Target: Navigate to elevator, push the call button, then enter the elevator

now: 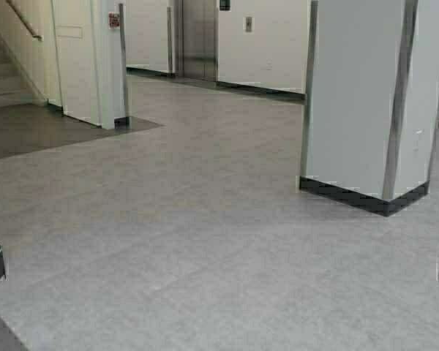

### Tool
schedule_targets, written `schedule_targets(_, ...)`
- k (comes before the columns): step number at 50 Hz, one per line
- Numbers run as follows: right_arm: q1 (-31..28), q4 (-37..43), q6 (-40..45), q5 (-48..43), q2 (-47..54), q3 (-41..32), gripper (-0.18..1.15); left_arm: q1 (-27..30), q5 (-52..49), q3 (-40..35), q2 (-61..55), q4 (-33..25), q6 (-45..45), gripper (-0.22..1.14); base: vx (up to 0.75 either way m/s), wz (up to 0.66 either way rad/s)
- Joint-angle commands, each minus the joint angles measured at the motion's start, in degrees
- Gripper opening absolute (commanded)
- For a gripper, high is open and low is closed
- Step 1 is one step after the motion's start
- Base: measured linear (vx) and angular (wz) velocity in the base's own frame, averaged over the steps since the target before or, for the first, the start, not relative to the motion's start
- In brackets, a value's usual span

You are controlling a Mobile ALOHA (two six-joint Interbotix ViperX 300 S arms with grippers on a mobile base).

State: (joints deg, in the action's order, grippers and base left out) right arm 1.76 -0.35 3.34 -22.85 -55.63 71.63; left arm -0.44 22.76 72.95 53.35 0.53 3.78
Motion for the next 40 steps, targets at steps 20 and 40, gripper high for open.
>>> schedule_targets(20, -0.1, -0.1, 0.1, -0.6, 0.4, -1.6, 0.05, 0.1, 0.8, 0.0, 3.7, 0.0, 2.1, 0.02, 0.86, 0.04)
schedule_targets(40, -0.1, -0.1, 4.0, -0.6, 0.2, -1.6, 0.05, 0.1, 0.8, 0.7, 5.9, -0.1, 2.0, 0.02, 0.87, 0.01)
